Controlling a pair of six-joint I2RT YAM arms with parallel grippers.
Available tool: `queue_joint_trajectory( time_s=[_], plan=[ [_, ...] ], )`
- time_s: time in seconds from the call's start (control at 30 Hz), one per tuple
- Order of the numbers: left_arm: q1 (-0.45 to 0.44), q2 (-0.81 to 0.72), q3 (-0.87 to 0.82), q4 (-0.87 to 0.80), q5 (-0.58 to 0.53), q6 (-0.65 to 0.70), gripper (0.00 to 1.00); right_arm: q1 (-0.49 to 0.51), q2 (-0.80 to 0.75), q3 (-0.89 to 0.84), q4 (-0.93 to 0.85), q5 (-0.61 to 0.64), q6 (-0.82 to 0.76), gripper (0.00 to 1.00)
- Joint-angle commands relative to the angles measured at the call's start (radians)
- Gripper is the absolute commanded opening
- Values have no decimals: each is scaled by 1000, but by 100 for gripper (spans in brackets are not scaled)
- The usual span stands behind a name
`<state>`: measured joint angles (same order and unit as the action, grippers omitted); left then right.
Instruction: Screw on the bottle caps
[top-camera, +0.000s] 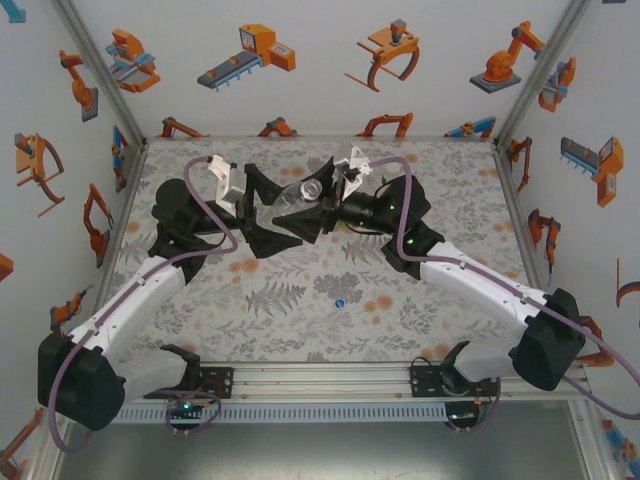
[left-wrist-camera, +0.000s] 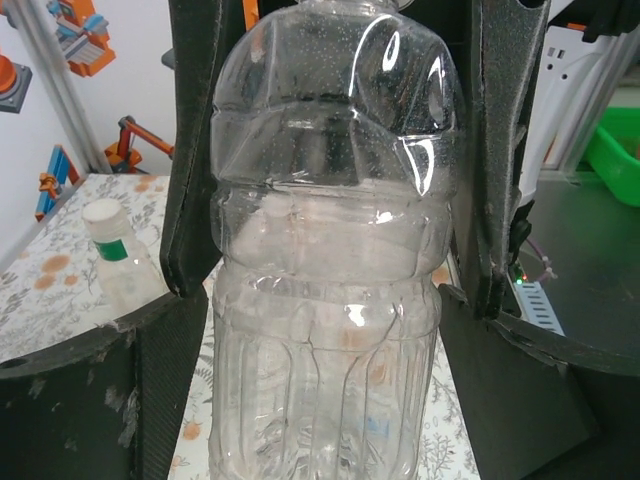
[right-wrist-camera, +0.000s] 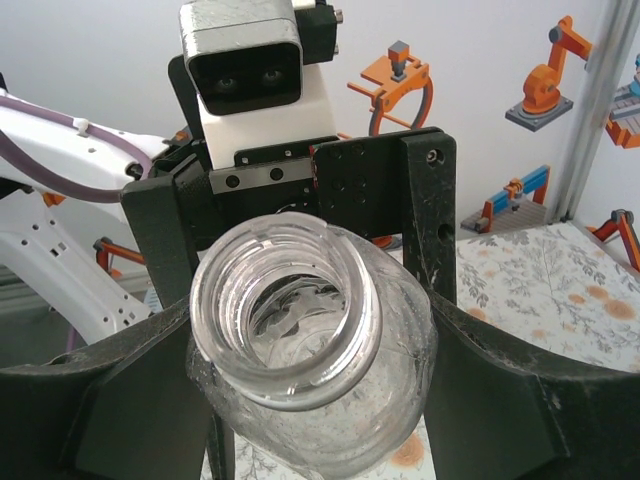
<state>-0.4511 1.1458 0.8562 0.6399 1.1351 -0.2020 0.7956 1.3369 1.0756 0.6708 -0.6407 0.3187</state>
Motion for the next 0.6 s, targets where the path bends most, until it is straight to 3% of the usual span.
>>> queue_joint_trajectory(
  time_s=[0.0, 0.57],
  plan=[
    [-8, 9, 38, 24, 44, -22, 85, 5, 0, 33, 55, -33, 4, 31],
    [-20, 24, 75, -91, 64, 34, 69, 11, 28, 44, 35, -43, 8, 30]
  ],
)
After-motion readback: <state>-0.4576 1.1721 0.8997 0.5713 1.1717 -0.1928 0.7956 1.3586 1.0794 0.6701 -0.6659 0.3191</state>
